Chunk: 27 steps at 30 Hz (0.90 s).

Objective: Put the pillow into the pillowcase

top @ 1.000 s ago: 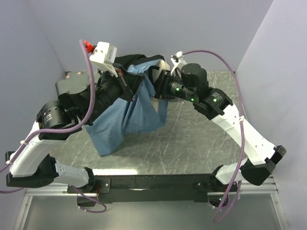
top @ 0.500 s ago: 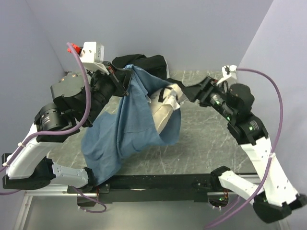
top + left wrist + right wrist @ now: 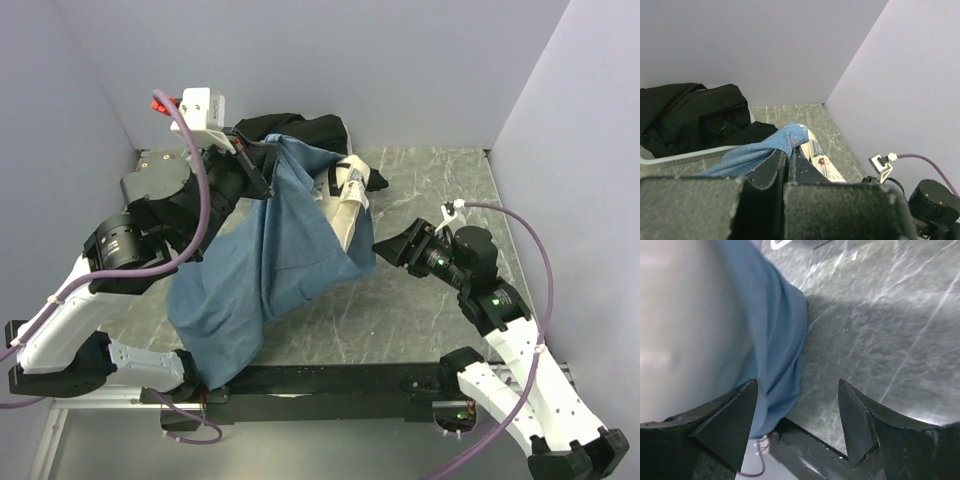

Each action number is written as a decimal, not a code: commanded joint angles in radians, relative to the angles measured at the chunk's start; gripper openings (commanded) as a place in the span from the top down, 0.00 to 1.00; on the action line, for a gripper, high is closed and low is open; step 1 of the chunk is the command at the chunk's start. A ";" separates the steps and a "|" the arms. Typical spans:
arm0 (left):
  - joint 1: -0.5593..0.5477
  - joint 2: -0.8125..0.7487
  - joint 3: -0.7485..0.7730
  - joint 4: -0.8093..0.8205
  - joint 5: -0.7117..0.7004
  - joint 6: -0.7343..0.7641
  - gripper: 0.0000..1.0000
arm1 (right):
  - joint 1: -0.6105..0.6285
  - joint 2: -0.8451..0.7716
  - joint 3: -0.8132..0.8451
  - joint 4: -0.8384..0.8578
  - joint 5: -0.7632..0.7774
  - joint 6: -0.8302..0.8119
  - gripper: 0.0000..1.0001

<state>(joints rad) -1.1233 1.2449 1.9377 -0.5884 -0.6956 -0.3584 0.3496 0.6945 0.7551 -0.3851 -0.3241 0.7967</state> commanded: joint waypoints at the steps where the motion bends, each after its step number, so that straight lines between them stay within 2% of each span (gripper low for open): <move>1: 0.017 -0.030 -0.006 0.141 0.002 -0.004 0.99 | -0.003 0.033 0.010 0.146 -0.053 0.041 0.28; 7: 0.034 -0.028 0.006 0.125 0.007 -0.011 0.99 | -0.003 0.045 0.013 0.195 -0.062 0.079 0.28; 11: 0.039 -0.027 0.004 0.127 0.008 -0.013 0.99 | 0.003 0.062 -0.023 0.247 -0.121 0.105 0.29; 16: 0.043 -0.018 0.012 0.140 0.010 -0.013 0.99 | 0.074 0.147 -0.004 0.333 -0.151 0.147 0.29; 19: 0.046 -0.012 0.030 0.150 0.007 -0.010 0.99 | 0.161 0.232 0.088 0.319 -0.136 0.134 0.31; 21: 0.048 -0.007 0.050 0.154 0.007 0.001 0.99 | 0.160 0.283 0.192 0.260 -0.132 0.101 0.64; 22: 0.048 -0.007 0.059 0.160 0.007 0.002 0.99 | 0.113 0.296 0.246 0.229 -0.128 0.085 0.84; 23: 0.048 -0.015 0.061 0.171 0.008 0.015 0.99 | 0.086 0.324 0.374 0.201 -0.124 0.063 1.00; 25: 0.048 -0.028 0.046 0.217 0.005 0.027 0.99 | 0.028 0.371 0.543 0.120 -0.112 0.041 1.00; 26: 0.048 -0.047 0.038 0.229 -0.004 0.033 0.99 | -0.024 0.457 0.763 0.080 -0.113 0.018 1.00; 27: 0.048 -0.058 0.029 0.243 -0.011 0.035 0.99 | -0.058 0.505 0.883 0.005 -0.127 0.024 1.00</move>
<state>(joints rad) -1.0805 1.2545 1.9293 -0.5587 -0.6941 -0.3546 0.4118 1.0985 1.1717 -0.3042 -0.4553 0.8791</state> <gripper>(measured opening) 0.023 0.009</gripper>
